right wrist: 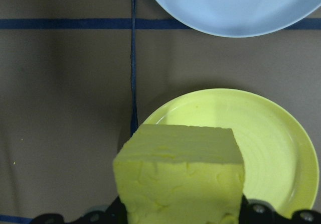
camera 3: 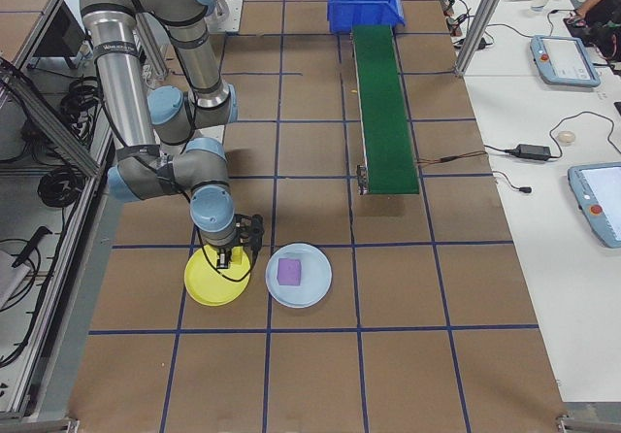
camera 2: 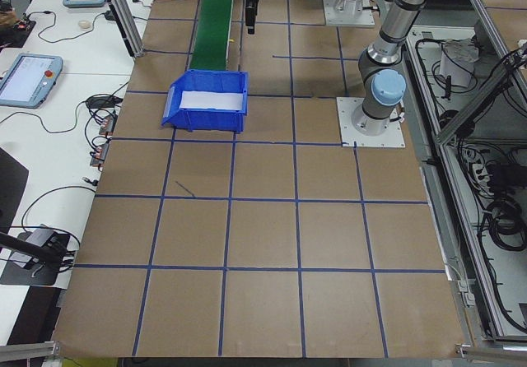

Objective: Move block left to right into plate

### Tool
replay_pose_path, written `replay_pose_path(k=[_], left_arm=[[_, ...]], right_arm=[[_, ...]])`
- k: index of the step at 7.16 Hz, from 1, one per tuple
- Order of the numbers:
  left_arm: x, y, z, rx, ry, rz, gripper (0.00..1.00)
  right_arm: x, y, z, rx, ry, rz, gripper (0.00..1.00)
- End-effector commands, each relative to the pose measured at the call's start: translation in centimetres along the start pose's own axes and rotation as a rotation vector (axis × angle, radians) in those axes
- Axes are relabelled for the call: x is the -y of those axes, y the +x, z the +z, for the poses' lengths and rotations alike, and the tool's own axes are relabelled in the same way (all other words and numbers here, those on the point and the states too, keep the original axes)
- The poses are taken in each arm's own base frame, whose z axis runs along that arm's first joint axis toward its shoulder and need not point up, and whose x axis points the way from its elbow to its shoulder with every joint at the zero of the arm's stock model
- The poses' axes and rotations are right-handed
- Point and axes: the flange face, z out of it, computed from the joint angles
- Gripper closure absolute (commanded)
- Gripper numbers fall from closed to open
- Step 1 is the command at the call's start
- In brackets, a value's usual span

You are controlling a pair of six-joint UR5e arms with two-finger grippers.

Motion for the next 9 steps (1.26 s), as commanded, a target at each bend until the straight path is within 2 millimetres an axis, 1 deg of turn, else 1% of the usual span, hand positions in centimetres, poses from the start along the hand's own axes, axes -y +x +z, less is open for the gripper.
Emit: replay_pose_path(k=[1, 2, 3, 4, 5, 6, 7, 8, 9], left_arm=[[0.0, 0.0, 0.1, 0.001, -0.002, 0.000, 0.00], [0.0, 0.0, 0.0, 0.001, 0.000, 0.000, 0.00], [0.0, 0.0, 0.1, 0.001, -0.002, 0.000, 0.00], [0.0, 0.0, 0.0, 0.001, 0.000, 0.000, 0.00], [0.0, 0.0, 0.0, 0.000, 0.000, 0.000, 0.00], [0.0, 0.0, 0.0, 0.001, 0.000, 0.000, 0.00], [0.0, 0.0, 0.0, 0.001, 0.000, 0.000, 0.00], [0.0, 0.0, 0.0, 0.003, -0.001, 0.000, 0.00], [0.0, 0.0, 0.0, 0.003, 0.001, 0.000, 0.00]], right_arm=[[-1.2, 1.1, 2.5, 0.017, 0.054, -0.087, 0.01], [-1.4, 1.6, 2.0, 0.004, 0.043, -0.085, 0.00], [-1.2, 1.9, 1.0, -0.017, 0.050, -0.065, 0.00], [0.3, 1.4, -0.6, -0.038, 0.052, -0.010, 0.00], [4.5, -0.3, -1.9, -0.062, 0.043, -0.039, 0.00], [11.0, -4.0, -5.0, -0.129, 0.056, -0.076, 0.00], [18.0, -10.2, -7.4, -0.143, 0.074, -0.116, 0.01], [24.4, -17.7, -8.2, -0.145, 0.086, -0.080, 0.01], [29.4, -26.7, -8.6, -0.156, 0.110, -0.051, 0.00]])
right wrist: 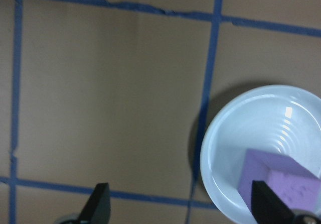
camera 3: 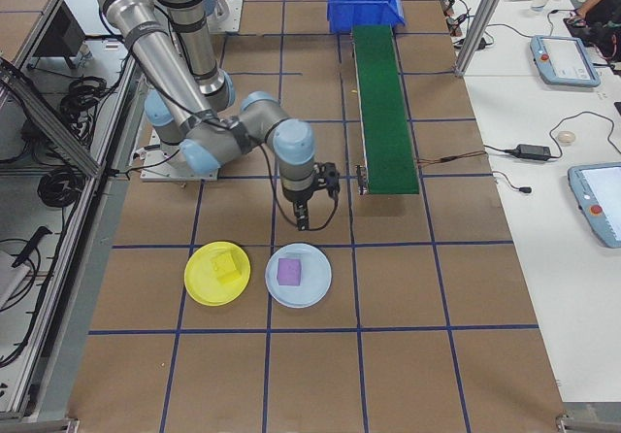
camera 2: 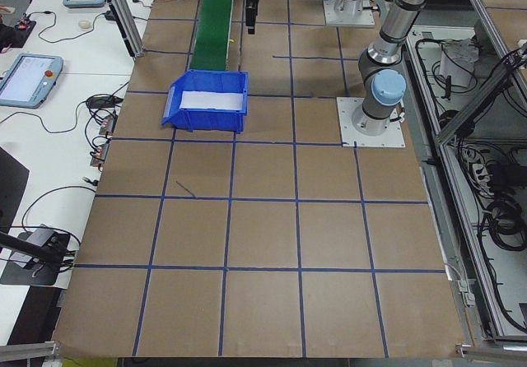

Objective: Move block left to right into plate

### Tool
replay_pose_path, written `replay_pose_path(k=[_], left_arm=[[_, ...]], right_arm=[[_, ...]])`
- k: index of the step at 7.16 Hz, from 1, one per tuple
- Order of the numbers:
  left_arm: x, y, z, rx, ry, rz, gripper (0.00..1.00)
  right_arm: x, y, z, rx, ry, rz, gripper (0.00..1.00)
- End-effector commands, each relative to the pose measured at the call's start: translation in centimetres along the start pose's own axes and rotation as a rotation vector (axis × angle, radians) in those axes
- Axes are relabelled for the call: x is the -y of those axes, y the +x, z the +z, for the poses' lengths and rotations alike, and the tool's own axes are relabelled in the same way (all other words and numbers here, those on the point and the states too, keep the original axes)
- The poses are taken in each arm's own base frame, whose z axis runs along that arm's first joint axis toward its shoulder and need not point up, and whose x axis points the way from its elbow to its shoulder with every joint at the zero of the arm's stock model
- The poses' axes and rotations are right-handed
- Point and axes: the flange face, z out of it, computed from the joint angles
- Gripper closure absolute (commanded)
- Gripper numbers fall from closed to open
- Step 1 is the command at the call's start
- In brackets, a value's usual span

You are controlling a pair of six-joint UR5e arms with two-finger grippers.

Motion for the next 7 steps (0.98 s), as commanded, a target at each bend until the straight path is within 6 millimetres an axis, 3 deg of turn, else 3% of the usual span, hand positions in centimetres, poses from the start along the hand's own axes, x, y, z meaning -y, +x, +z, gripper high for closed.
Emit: replay_pose_path(k=[1, 2, 3, 4, 5, 6, 7], left_arm=[[0.0, 0.0, 0.0, 0.001, 0.000, 0.000, 0.00], [0.0, 0.0, 0.0, 0.001, 0.000, 0.000, 0.00], [0.0, 0.0, 0.0, 0.001, 0.000, 0.000, 0.00], [0.0, 0.0, 0.0, 0.002, 0.000, 0.000, 0.00], [0.0, 0.0, 0.0, -0.001, 0.000, 0.000, 0.00], [0.0, -0.1, 0.0, 0.002, 0.000, -0.002, 0.00], [0.0, 0.0, 0.0, 0.002, 0.000, 0.000, 0.00]], right_arm=[[11.3, -19.2, -3.6, -0.022, 0.054, 0.089, 0.00], [13.2, -27.3, -4.8, -0.009, 0.066, 0.155, 0.00], [13.8, -34.0, -7.0, 0.004, 0.064, 0.176, 0.00], [13.6, -38.8, -11.1, 0.016, 0.079, 0.211, 0.00], [13.1, -42.6, -14.5, 0.034, 0.107, 0.246, 0.00], [12.3, -45.6, -15.3, 0.043, 0.123, 0.210, 0.00], [12.1, -46.1, -14.9, 0.039, 0.109, 0.207, 0.00]])
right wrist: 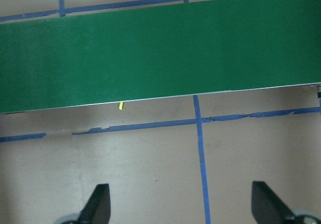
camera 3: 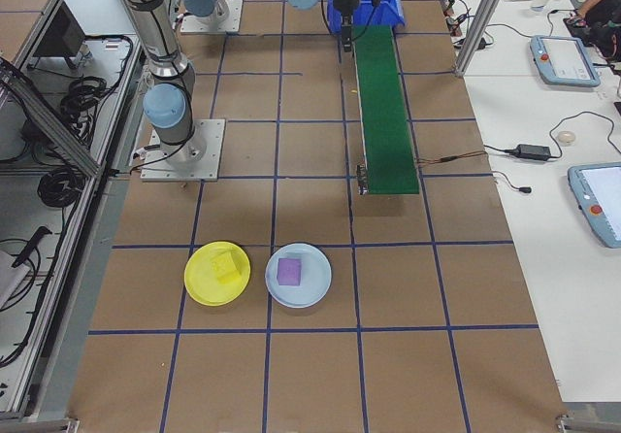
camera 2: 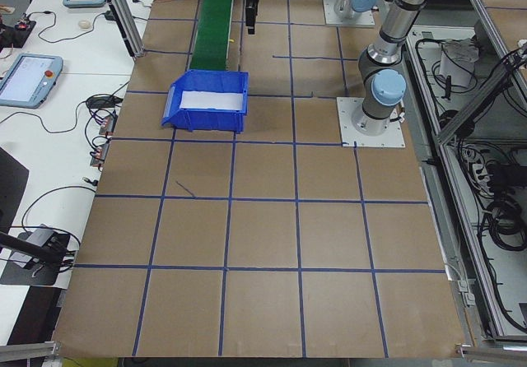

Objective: Move block left to right into plate

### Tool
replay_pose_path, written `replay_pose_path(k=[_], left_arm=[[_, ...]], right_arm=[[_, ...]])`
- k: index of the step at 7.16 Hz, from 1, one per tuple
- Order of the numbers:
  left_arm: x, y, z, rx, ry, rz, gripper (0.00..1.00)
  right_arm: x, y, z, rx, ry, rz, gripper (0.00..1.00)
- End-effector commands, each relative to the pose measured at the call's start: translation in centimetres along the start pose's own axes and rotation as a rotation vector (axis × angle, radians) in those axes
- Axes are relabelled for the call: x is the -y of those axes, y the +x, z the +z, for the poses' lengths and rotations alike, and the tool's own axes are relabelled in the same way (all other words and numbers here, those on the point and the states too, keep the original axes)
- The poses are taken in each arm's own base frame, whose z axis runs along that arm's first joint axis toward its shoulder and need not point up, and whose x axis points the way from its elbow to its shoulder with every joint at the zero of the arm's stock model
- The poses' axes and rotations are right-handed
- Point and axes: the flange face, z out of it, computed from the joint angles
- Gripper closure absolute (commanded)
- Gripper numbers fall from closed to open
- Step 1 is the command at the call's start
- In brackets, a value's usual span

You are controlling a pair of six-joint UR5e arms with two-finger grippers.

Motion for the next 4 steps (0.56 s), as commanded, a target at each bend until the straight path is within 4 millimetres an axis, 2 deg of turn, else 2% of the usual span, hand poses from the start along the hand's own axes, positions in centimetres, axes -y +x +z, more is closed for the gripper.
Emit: replay_pose_path(k=[1, 4], left_arm=[[0.0, -0.1, 0.0, 0.002, 0.000, -0.001, 0.00], [0.0, 0.0, 0.0, 0.002, 0.000, 0.001, 0.00]], right_arm=[[-1.0, -1.9, -0.4, -0.001, -0.006, -0.008, 0.00], [-1.3, -1.2, 0.6, -0.013, -0.035, 0.000, 0.00]])
